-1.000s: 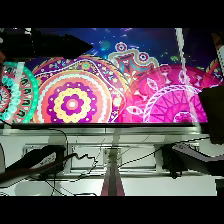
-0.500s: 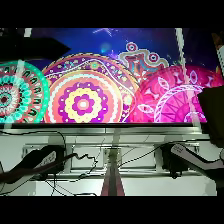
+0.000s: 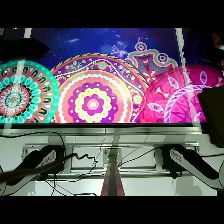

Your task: Fold the clothes and pants, and hang the long-sleeved shirts on hangers.

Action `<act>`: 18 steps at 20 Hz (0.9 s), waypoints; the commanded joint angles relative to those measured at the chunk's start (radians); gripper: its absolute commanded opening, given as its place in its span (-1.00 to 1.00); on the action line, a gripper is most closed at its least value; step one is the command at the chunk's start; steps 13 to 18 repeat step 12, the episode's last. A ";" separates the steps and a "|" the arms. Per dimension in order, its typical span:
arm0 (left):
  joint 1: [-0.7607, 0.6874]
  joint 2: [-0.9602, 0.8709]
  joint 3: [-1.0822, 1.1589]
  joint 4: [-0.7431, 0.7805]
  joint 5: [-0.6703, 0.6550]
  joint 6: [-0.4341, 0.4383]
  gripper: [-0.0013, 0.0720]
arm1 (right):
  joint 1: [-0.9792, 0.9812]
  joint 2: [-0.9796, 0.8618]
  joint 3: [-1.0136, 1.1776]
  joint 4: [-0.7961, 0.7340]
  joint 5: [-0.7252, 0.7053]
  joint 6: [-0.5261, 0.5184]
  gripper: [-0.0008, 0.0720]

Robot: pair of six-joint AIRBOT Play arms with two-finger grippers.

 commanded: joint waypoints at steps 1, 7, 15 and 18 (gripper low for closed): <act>0.004 0.002 0.001 0.010 0.000 -0.003 -0.93 | 0.156 0.102 0.000 -0.008 -0.048 -0.027 -0.95; 0.004 0.002 0.001 0.010 0.000 -0.003 -0.93 | 0.187 0.145 0.000 0.038 -0.045 -0.026 -0.95; 0.004 0.002 0.001 0.010 0.000 -0.003 -0.93 | 0.187 0.145 0.000 0.037 -0.045 -0.026 -0.95; 0.004 0.002 0.001 0.010 0.000 -0.003 -0.93 | 0.187 0.145 0.000 0.037 -0.045 -0.026 -0.95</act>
